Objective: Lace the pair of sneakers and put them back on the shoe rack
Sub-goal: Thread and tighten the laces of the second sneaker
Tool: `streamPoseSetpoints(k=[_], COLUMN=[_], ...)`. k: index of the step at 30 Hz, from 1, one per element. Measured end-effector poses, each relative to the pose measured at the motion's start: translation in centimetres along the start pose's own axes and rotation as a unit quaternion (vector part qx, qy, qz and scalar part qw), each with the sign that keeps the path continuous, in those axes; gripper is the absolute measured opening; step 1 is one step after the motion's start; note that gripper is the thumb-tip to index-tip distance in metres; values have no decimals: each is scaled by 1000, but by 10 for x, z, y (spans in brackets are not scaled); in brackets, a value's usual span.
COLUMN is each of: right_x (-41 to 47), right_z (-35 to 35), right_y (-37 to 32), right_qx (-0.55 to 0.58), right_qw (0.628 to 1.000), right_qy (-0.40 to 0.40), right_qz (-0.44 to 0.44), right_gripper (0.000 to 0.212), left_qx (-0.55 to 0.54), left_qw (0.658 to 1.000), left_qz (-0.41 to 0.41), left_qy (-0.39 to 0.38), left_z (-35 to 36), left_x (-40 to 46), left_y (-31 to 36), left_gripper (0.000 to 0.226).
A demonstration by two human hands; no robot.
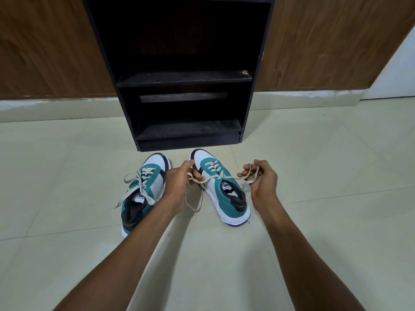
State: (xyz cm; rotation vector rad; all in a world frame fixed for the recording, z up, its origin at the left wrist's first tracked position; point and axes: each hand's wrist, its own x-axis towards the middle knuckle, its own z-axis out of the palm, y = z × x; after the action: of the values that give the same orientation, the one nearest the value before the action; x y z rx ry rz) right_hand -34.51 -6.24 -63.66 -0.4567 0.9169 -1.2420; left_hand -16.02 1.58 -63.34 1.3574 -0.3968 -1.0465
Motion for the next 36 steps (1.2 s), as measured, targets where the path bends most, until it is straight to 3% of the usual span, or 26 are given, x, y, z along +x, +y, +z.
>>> streamPoseSetpoints(k=[2,4,7,9,12,15,19,21,25,27,30,32,36], right_x=[-2,-6,-11,-15,-19,-20,-22,-25,-32,-34,-35,-35,-37], right_z=[-6,-9,-8,-6,-6,-9,-7,-4,6,11,17,21,30], right_y=[-6,-11,-14,-19,-31,-45,-55,-55,-53,-51,-45,-39,-24], right_qx=[-103,-254,-435,-523,-590,-645,-671,-658,-480,-410,-360,-332,-245], right_qw=[994,965,894,844,796,750,723,734,859,896,920,932,958], right_qy=[6,3,-35,-75,-115,-123,-136,-143,-170,-166,-144,-126,-130], right_qz=[-33,-71,-95,-93,-71,-82,-92,-86,-47,-48,-64,-69,-67], right_gripper=[17,14,24,22,15,18,19,23,35,33,27,22,18], left_qx=[62,109,185,228,284,295,307,314,371,369,238,115,-20], left_qw=[998,993,981,971,954,951,948,946,925,925,965,989,997], left_qz=[28,43,37,61,92,72,40,35,29,2,-49,-39,-5], left_qy=[1,-17,-35,-43,-44,-61,-77,-65,-82,-88,-95,-87,-69], left_z=[-3,-2,7,12,13,9,3,2,4,6,10,13,24], left_x=[-2,-6,-12,-14,-15,-14,-10,-10,-16,-19,-22,-22,-26], left_y=[-1,-3,-4,-6,-7,-3,-5,-4,14,25,33,29,19], left_gripper=[23,9,26,22,18,18,15,5,16,23,23,23,20])
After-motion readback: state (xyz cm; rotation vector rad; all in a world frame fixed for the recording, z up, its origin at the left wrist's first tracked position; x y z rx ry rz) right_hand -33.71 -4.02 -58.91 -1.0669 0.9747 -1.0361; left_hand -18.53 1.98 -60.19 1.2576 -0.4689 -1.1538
